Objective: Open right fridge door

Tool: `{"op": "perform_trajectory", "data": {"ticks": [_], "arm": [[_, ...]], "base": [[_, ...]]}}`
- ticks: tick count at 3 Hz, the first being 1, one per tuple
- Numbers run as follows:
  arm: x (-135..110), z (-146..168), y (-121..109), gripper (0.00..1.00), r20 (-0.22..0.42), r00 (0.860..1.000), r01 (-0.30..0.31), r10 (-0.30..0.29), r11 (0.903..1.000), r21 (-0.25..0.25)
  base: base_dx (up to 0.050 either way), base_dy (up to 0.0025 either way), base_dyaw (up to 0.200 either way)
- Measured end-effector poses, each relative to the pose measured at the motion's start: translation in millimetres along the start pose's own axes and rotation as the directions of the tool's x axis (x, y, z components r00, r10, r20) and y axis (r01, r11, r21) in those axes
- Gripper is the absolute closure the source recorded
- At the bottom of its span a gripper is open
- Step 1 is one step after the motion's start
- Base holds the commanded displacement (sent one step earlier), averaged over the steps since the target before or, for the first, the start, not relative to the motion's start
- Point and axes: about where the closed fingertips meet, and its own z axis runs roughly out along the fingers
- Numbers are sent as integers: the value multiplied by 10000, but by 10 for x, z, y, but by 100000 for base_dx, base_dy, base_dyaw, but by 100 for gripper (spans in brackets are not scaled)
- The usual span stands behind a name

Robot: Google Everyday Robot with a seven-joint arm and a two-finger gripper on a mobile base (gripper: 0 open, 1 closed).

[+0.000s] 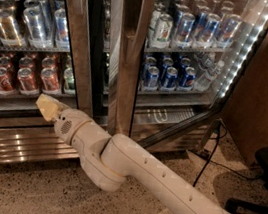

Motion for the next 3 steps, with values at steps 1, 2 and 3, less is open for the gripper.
{"op": "perform_trajectory", "data": {"ticks": [1, 2, 3], "arm": [[-148, 156, 297, 100, 674, 9955, -628, 671, 9960, -641], [-274, 337, 507, 100, 1375, 9832, -1162, 1198, 9927, -335], [-454, 506, 485, 100, 2454, 9416, -2509, 2308, 9665, 538]], "base": [[0, 0, 0], [0, 0, 0], [0, 0, 0]]}}
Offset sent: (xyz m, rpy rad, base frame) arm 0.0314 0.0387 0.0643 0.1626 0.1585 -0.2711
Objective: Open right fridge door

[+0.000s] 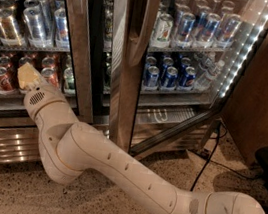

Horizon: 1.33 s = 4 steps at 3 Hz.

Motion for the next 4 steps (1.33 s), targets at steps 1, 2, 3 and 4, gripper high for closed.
{"op": "perform_trajectory", "data": {"ticks": [1, 2, 3, 4], "arm": [[-161, 44, -258, 100, 746, 9952, -738, 638, 9875, 1396], [-404, 9, -543, 100, 1077, 9942, -303, -57, 9435, 3301], [-367, -49, -828, 100, -47, 9915, 1115, -1301, 8299, 5466], [-313, -166, -1201, 100, -1555, 9665, 2525, -2043, 6474, 7191]], "base": [[0, 0, 0], [0, 0, 0], [0, 0, 0], [0, 0, 0]]}}
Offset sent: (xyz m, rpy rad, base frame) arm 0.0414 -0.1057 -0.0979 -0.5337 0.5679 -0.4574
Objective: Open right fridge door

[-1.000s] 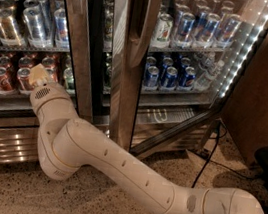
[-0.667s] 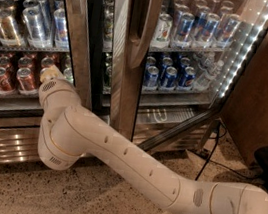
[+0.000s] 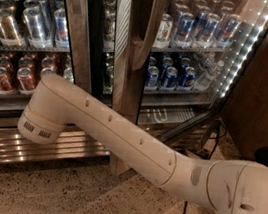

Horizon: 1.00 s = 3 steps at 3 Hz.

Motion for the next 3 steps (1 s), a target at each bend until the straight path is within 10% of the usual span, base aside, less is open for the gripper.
{"op": "perform_trajectory", "data": {"ticks": [1, 2, 3], "arm": [[153, 147, -226, 100, -675, 9934, 1023, -933, 9839, 1465], [314, 203, -199, 100, -636, 9787, 2040, -1954, 9609, 1874], [345, 243, -135, 100, -660, 9785, 2035, -1953, 9663, 1573]], "base": [[0, 0, 0], [0, 0, 0], [0, 0, 0]]}}
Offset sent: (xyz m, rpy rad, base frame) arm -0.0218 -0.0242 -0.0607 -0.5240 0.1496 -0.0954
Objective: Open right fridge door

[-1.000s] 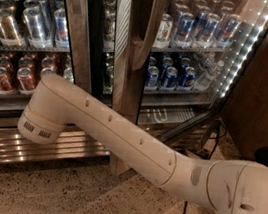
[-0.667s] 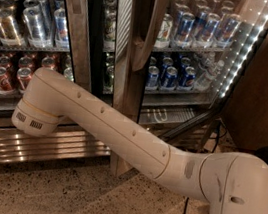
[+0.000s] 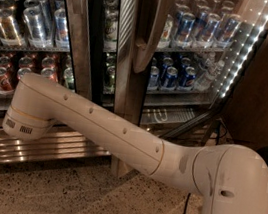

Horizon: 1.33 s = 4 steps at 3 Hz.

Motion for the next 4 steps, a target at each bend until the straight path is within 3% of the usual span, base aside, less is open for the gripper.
{"op": "perform_trajectory", "data": {"ticks": [1, 2, 3, 4], "arm": [[19, 35, 62, 100, 244, 9990, 372, -377, 9991, 193], [8, 66, 351, 100, 1418, 9745, 1664, -1742, 9839, 648], [296, 222, 742, 100, 2335, 8956, 3611, -3786, 9254, 1156], [724, 712, 844, 100, 2377, 7839, 5495, -5736, 8191, 1644]], "base": [[0, 0, 0], [0, 0, 0], [0, 0, 0], [0, 0, 0]]}}
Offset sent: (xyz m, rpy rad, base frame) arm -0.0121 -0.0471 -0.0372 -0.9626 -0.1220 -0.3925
